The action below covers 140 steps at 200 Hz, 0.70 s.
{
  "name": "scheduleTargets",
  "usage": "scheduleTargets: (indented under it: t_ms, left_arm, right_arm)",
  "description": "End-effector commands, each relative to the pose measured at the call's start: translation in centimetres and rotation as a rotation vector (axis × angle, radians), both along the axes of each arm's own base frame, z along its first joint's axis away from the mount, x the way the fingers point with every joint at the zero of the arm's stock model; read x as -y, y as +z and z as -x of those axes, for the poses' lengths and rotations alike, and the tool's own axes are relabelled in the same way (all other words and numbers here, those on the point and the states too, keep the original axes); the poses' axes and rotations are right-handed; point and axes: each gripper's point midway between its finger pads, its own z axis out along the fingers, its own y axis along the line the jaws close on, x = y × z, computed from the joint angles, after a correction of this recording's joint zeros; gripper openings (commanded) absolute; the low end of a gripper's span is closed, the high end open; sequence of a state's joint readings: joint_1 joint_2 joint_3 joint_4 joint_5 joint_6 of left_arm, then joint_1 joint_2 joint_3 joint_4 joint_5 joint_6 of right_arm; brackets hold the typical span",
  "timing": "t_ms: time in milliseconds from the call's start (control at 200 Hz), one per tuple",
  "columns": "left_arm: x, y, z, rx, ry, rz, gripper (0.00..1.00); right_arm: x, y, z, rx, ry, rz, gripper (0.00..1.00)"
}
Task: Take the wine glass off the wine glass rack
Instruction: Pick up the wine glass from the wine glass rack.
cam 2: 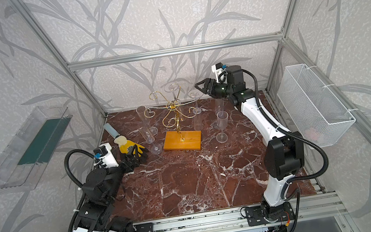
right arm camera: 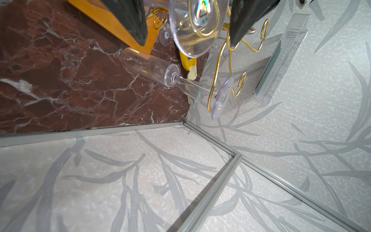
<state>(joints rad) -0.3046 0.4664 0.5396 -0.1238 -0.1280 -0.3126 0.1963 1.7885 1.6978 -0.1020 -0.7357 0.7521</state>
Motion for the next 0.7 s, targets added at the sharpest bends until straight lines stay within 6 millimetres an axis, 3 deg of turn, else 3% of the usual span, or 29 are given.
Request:
scheduleTargets:
  t_ms: [0, 145, 350, 695]
  left_arm:
    - [-0.2, 0.2, 0.4, 0.006, 0.006, 0.031, 0.99]
    - [-0.4, 0.5, 1.0, 0.026, 0.008, 0.041, 0.99]
    - [-0.4, 0.3, 1.1, 0.019, 0.005, 0.047, 0.99]
    - [-0.6, 0.5, 1.3, 0.03, 0.013, 0.053, 0.99]
  right_arm:
    - [-0.7, 1.8, 0.6, 0.003, 0.066, -0.039, 0.63]
    - [-1.0, 1.0, 0.3, -0.025, 0.08, -0.052, 0.57]
    - [-1.3, 0.6, 0.5, -0.039, 0.1, -0.09, 0.42]
    - [-1.5, -0.3, 0.7, -0.061, 0.112, -0.121, 0.3]
